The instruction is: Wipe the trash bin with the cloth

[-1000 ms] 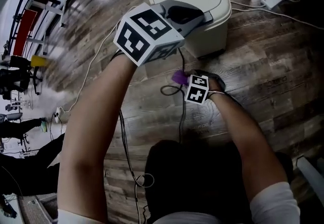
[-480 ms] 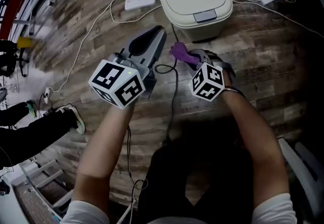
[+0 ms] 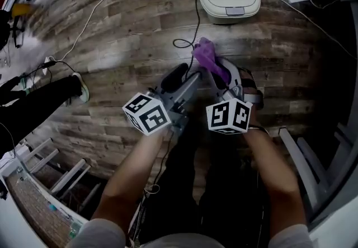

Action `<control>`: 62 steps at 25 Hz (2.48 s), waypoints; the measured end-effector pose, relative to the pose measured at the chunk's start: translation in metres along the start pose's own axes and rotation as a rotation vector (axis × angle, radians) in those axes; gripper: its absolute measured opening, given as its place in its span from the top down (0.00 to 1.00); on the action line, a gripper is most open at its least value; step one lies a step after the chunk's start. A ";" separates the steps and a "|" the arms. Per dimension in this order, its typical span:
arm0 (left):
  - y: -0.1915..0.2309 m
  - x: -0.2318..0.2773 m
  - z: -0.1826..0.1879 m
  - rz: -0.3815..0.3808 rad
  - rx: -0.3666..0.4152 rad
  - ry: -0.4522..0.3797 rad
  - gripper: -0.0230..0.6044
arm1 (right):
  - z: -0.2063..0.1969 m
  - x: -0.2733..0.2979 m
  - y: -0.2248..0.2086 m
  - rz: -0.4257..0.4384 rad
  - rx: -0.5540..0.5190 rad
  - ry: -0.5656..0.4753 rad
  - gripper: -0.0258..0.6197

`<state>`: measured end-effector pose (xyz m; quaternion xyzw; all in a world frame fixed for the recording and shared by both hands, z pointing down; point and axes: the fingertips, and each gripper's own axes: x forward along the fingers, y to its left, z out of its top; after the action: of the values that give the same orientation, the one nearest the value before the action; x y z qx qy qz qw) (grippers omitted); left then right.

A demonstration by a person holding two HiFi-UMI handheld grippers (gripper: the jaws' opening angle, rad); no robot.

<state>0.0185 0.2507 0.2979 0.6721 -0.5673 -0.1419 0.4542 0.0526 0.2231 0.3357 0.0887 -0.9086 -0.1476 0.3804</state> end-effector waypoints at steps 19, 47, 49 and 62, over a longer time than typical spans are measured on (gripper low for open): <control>-0.012 -0.005 0.069 -0.145 -0.365 -0.237 0.73 | 0.099 -0.025 0.006 0.100 -0.406 -0.150 0.80; 0.159 0.092 0.162 0.160 0.144 0.134 0.78 | -0.005 0.172 -0.214 0.453 0.016 0.461 0.86; 0.160 0.100 0.155 0.210 0.118 0.133 0.78 | -0.006 0.175 -0.214 0.505 -0.040 0.451 0.87; 0.245 0.183 0.158 0.103 0.202 0.171 0.78 | -0.023 0.206 -0.203 0.612 -0.308 0.446 0.87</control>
<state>-0.1904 0.0303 0.4594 0.6939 -0.5718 -0.0028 0.4376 -0.0640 -0.0283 0.4196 -0.2140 -0.7558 -0.1388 0.6031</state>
